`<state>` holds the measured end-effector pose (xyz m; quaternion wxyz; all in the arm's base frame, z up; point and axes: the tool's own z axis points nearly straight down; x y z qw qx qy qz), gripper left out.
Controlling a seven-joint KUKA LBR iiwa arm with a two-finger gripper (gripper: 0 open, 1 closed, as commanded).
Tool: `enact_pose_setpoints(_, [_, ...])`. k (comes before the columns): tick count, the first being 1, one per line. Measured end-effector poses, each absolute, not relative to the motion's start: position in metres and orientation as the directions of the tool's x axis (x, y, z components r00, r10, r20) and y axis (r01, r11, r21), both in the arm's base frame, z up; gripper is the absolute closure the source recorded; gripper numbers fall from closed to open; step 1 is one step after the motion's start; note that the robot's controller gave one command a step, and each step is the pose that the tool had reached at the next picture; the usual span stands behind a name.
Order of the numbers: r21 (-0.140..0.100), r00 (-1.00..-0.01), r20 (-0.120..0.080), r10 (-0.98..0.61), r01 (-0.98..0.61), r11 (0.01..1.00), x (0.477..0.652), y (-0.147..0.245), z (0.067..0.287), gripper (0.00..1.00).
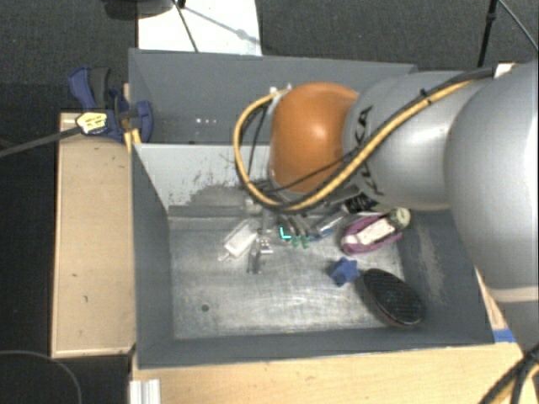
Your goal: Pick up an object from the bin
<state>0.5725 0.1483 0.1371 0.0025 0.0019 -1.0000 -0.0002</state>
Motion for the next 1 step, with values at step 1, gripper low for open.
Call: enact_pose_setpoints(1, [0.002,-0.997,-0.007,-0.080,-0.080,0.997,0.5784,0.1525,0.0711,0.00])
